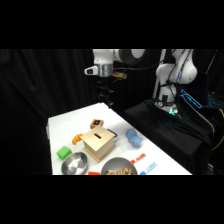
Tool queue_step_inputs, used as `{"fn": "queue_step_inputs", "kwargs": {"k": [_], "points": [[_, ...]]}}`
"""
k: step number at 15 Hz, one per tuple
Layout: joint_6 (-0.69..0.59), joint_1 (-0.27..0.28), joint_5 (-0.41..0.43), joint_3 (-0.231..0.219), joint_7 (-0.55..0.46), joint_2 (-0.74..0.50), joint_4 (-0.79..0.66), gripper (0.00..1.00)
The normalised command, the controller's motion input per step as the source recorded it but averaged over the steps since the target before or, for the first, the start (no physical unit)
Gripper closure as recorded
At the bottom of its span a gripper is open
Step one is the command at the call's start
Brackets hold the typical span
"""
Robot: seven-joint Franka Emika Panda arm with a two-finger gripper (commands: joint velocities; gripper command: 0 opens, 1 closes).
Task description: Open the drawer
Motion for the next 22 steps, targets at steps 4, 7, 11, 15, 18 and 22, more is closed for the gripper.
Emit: {"fn": "queue_step_inputs", "kwargs": {"k": [4,7,11,15,18,22], "points": [[0.11,-0.013,0.005,-0.001,-0.02,-0.05,-0.09,0.0],[0.35,-0.021,0.031,-0.02,-0.11,-0.09,-0.23,0.0],[0.5,-0.028,0.075,-0.041,-0.19,-0.11,-0.31,0.0],[0.49,-0.019,0.155,-0.054,-0.29,-0.03,-0.26,0.0],[0.43,0.015,0.301,-0.045,-0.41,0.12,-0.14,0.0],[0.34,0.0,0.377,0.021,-0.45,0.25,0.01,0.0]]}}
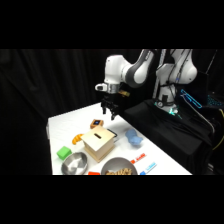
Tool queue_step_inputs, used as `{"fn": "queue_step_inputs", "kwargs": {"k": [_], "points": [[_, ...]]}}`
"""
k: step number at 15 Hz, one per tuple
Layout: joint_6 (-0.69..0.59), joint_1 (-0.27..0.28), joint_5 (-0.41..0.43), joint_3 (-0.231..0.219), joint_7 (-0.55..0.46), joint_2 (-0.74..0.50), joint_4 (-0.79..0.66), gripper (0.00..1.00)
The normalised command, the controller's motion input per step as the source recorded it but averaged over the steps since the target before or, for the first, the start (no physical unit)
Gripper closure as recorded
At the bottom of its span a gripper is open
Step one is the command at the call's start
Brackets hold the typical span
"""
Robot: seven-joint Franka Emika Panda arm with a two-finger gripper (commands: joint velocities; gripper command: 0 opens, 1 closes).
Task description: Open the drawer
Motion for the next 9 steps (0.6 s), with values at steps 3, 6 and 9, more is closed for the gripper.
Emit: {"fn": "queue_step_inputs", "kwargs": {"k": [3,6,9], "points": [[0.26,-0.111,0.385,0.161,-0.45,0.23,0.07,0.0],[0.22,-0.073,0.36,0.117,-0.45,0.24,0.12,0.0],[0.2,-0.12,0.325,0.152,-0.4,0.33,0.23,0.0]]}}
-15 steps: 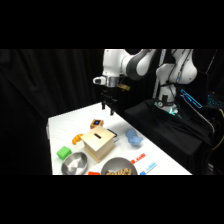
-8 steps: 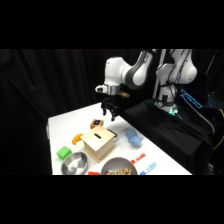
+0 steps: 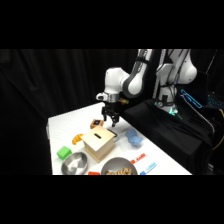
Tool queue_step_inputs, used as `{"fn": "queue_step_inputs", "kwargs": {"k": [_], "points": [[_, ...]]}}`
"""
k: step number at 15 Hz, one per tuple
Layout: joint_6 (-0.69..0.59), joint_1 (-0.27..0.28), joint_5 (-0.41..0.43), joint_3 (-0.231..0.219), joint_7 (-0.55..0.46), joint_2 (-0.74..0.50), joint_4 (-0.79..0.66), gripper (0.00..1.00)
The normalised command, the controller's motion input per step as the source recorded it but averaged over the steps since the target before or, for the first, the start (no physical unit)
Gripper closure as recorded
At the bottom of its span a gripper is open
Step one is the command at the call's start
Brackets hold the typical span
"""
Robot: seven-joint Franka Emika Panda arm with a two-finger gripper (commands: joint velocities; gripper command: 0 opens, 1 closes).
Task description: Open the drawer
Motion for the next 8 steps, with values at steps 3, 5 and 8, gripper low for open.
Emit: {"fn": "queue_step_inputs", "kwargs": {"k": [3,5,8], "points": [[0.19,-0.159,0.284,0.188,-0.35,0.32,0.26,0.0],[0.22,-0.15,0.188,0.164,-0.27,0.31,0.23,0.0],[0.22,-0.148,0.101,0.113,-0.22,0.24,0.14,0.0]]}}
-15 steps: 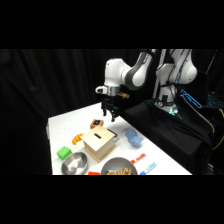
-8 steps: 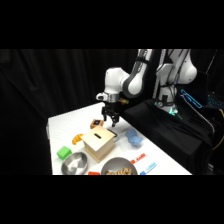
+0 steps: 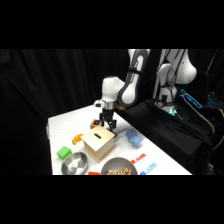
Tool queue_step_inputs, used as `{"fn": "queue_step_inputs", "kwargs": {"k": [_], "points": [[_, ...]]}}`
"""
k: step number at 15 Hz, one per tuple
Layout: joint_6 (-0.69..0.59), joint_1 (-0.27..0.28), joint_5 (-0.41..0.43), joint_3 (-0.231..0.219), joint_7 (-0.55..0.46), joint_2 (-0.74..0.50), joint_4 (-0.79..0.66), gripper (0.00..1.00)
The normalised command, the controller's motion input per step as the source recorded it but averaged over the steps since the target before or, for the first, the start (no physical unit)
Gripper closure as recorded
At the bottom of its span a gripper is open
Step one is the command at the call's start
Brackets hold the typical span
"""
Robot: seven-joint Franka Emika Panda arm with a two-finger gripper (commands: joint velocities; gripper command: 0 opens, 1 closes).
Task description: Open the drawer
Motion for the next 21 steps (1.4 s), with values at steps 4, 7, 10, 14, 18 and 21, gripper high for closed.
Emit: {"fn": "queue_step_inputs", "kwargs": {"k": [4,7,10,14,18,21], "points": [[0.21,-0.169,0.085,0.138,-0.21,0.11,0.04,0.0],[0.23,-0.231,0.118,0.241,-0.25,0.09,0.04,0.0],[0.24,-0.332,0.139,0.34,-0.29,0.16,0.08,0.0],[0.25,-0.386,0.087,0.345,-0.28,0.22,0.11,0.0],[0.22,-0.245,-0.017,0.209,-0.19,0.24,0.15,0.0],[0.28,-0.074,-0.032,0.096,-0.11,0.02,-0.12,0.0]]}}
